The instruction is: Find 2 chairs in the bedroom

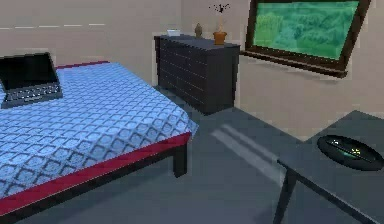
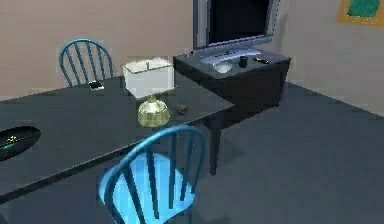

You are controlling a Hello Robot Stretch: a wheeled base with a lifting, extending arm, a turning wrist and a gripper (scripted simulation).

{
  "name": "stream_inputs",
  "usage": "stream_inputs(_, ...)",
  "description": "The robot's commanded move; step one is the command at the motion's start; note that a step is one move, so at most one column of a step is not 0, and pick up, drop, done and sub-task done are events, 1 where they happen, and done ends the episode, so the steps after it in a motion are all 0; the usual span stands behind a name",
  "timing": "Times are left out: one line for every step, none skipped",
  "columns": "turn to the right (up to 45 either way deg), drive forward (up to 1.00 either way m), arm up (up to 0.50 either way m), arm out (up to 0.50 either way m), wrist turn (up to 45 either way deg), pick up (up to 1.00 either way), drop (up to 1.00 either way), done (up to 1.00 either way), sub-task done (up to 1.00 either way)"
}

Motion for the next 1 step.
stream_inputs(0.0, 0.95, 0.0, 0.0, 0.0, 0.0, 0.0, 0.0, 0.0)
